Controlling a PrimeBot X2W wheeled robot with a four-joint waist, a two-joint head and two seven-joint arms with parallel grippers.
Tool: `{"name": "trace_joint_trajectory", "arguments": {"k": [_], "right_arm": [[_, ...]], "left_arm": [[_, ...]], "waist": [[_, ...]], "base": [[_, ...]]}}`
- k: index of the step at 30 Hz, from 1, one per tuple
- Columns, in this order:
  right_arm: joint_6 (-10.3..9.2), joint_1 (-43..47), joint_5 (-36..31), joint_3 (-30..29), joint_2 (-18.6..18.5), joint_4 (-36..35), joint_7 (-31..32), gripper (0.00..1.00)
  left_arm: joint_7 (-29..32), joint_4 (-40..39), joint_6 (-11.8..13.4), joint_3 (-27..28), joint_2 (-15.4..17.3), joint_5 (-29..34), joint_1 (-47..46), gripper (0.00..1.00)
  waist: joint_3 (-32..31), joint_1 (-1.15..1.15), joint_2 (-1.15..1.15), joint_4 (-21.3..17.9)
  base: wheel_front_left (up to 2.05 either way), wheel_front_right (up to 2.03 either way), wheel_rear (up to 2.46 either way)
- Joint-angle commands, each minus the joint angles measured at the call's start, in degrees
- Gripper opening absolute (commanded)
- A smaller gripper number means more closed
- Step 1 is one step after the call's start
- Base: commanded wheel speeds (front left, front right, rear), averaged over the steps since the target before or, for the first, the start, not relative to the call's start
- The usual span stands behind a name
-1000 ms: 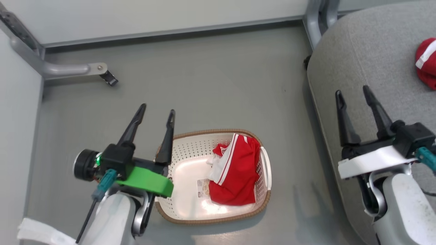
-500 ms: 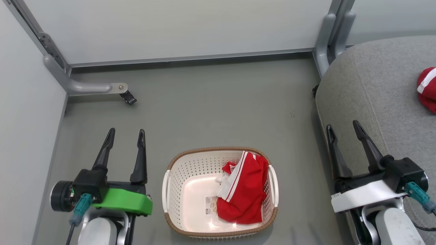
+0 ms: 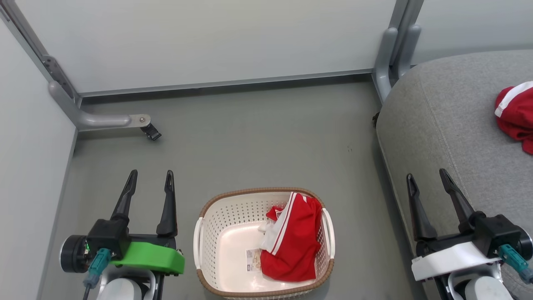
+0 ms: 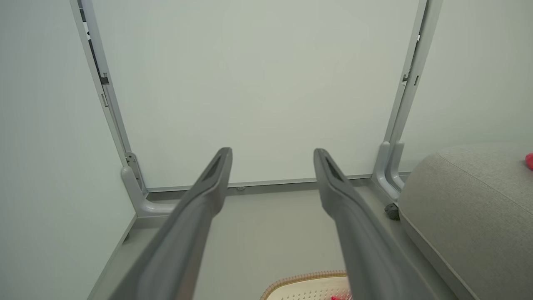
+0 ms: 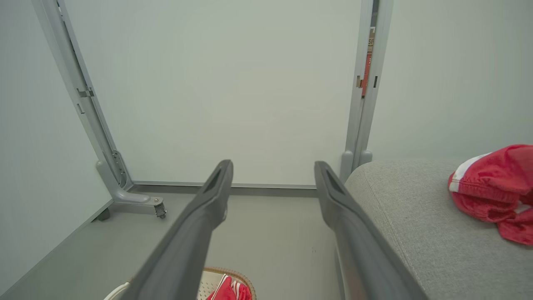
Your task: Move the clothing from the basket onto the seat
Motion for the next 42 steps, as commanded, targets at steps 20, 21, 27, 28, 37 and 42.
{"name": "trace_joint_trajectory", "arguments": {"k": [20,21,27,28,37,42], "right_arm": [[-0.04,0.4,0.9,-0.5,-0.1,1.3,-0.1,1.0],[-0.04,0.3,0.9,-0.5,-0.1,1.3,-0.1,1.0],[-0.04,0.0,0.9,-0.5,0.0,1.6,-0.1,1.0],[-0.04,-0.1,0.9,-0.4,0.0,1.6,-0.1,1.0],[-0.04,-2.0,0.8,1.1,-0.1,1.6,-0.1,1.0],[-0.04,-4.2,0.1,2.3,-0.1,1.0,-0.1,1.0]], "left_arm": [[-0.1,0.7,-1.3,1.1,-0.5,1.6,0.4,1.0],[-0.1,0.7,-1.4,1.1,-0.5,1.7,0.3,1.0],[-0.1,0.9,-1.6,1.1,-0.6,1.9,-0.1,1.0],[-0.1,1.0,-1.7,0.9,-0.6,2.0,-0.4,1.0],[0.0,4.6,-2.8,-3.5,0.1,3.2,-4.3,1.0],[0.0,8.2,-3.3,-7.7,1.4,4.2,-8.4,1.0]], "waist": [[0.4,0.0,0.0,-1.1],[0.4,0.0,0.0,-1.1],[0.7,0.0,0.0,-1.4],[0.8,0.0,0.0,-1.5],[2.9,0.0,0.0,-3.7],[5.9,0.0,0.0,-6.2]], "base": [[0.0,0.0,0.0],[0.0,0.0,0.0],[0.0,0.0,0.0],[0.0,0.0,0.0],[0.0,0.0,0.0],[0.0,0.0,0.0]]}}
